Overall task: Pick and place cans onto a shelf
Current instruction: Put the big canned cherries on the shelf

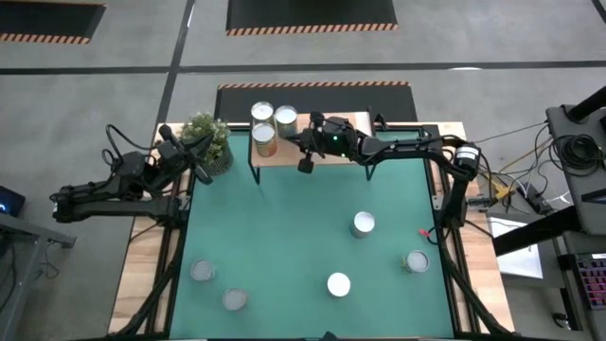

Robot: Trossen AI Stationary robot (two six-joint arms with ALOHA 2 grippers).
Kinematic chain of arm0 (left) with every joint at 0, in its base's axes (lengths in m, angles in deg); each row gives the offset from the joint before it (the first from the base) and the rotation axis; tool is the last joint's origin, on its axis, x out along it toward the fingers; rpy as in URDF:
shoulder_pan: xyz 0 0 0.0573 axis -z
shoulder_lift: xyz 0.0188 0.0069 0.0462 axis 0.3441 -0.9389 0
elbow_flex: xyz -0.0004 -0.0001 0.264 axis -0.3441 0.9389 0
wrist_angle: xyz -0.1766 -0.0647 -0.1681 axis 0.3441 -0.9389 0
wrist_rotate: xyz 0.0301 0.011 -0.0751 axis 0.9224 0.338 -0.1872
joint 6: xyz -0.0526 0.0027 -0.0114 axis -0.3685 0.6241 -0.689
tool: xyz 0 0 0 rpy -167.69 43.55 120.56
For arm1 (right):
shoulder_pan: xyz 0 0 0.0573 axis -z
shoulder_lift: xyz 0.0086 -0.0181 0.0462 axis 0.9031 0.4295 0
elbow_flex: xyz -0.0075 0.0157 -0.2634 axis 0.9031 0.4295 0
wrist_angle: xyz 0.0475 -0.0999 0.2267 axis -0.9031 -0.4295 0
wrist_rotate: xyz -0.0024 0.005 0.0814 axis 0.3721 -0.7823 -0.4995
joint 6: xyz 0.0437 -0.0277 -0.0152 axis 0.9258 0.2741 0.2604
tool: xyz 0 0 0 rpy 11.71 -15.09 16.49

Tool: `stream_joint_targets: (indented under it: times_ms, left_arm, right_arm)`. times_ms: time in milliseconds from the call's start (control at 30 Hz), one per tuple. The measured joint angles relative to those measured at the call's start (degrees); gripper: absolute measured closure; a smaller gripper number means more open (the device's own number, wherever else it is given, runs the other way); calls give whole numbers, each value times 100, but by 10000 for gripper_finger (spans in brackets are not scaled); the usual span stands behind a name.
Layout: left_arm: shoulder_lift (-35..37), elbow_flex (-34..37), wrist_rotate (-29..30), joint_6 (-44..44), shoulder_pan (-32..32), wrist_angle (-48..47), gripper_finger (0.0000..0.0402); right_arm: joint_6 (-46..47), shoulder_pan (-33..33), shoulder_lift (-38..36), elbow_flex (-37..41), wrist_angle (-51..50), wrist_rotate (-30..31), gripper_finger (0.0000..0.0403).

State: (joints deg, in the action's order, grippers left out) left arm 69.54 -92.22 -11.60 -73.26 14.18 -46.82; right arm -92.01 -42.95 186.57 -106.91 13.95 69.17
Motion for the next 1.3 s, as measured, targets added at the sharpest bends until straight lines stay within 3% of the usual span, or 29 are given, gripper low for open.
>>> stream_joint_targets:
  times_ms: [167,533,833,1300]
  left_arm:
    - [0,0,0,0,0,9,400]
    - [0,-1,1,0,0,13,400]
    - [0,-1,0,0,-1,62,400]
    - [0,-2,0,2,0,74,400]
  right_arm:
    - [-94,151,93,0,164,314,394]
    - [-699,233,-515,0,-1121,1239,394]
    - [244,267,-686,-970,-1469,216,394]
    - [351,309,469,-3170,-3288,184,394]
